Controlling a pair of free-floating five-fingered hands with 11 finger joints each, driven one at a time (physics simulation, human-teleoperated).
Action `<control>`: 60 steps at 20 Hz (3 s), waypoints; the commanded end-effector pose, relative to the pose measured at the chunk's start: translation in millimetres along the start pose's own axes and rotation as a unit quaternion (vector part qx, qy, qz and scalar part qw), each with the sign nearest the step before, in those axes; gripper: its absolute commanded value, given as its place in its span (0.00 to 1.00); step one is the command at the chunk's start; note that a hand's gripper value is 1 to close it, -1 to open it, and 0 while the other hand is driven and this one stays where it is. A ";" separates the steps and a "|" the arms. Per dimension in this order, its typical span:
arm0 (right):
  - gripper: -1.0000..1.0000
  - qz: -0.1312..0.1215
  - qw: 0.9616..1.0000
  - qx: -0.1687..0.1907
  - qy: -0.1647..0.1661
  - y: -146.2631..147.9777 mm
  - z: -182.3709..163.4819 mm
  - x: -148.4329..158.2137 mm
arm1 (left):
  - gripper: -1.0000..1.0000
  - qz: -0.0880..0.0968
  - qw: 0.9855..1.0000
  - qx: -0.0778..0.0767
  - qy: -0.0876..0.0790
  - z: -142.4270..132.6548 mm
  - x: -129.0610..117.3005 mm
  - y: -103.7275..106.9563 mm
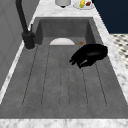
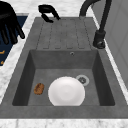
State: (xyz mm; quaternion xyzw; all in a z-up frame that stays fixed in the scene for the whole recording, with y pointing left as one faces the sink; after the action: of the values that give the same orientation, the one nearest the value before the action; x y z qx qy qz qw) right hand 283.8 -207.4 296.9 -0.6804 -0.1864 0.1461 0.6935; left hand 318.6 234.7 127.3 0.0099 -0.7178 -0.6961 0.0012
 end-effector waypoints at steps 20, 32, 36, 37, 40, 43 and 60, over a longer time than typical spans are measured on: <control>0.00 0.034 0.950 0.010 -0.310 136.3 -1.3 -7.6 | 0.50 0.000 1.000 0.000 0.000 0.0 0.0 0.0; 0.00 0.036 0.892 0.038 -0.448 201.3 -7.3 -15.6 | 0.50 0.000 1.000 0.000 0.000 0.0 0.0 0.0; 0.00 0.055 0.881 0.047 -0.468 217.3 2.6 -29.7 | 0.50 0.000 1.000 0.000 0.000 0.0 0.0 0.0; 0.00 0.059 0.881 0.047 -0.468 221.2 6.1 -36.5 | 0.50 0.000 1.000 0.000 0.000 0.0 0.0 0.0; 0.00 0.066 0.876 0.065 -0.474 230.0 10.2 -50.7 | 0.50 0.000 1.000 0.000 0.000 0.0 0.0 0.0; 0.00 0.060 0.878 0.080 -0.467 215.9 13.1 -59.4 | 0.50 0.000 1.000 0.000 0.000 0.0 0.0 0.0; 0.00 -0.010 0.877 0.024 -0.480 134.5 -2.3 -54.5 | 0.50 0.000 1.000 0.000 0.000 0.0 0.0 0.0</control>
State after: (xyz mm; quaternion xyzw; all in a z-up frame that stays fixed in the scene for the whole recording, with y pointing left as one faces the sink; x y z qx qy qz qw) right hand 244.0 -228.5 136.3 -0.5155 -0.4991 0.4438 0.5368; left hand 318.6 234.7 127.3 0.0099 -0.7178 -0.6961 0.0012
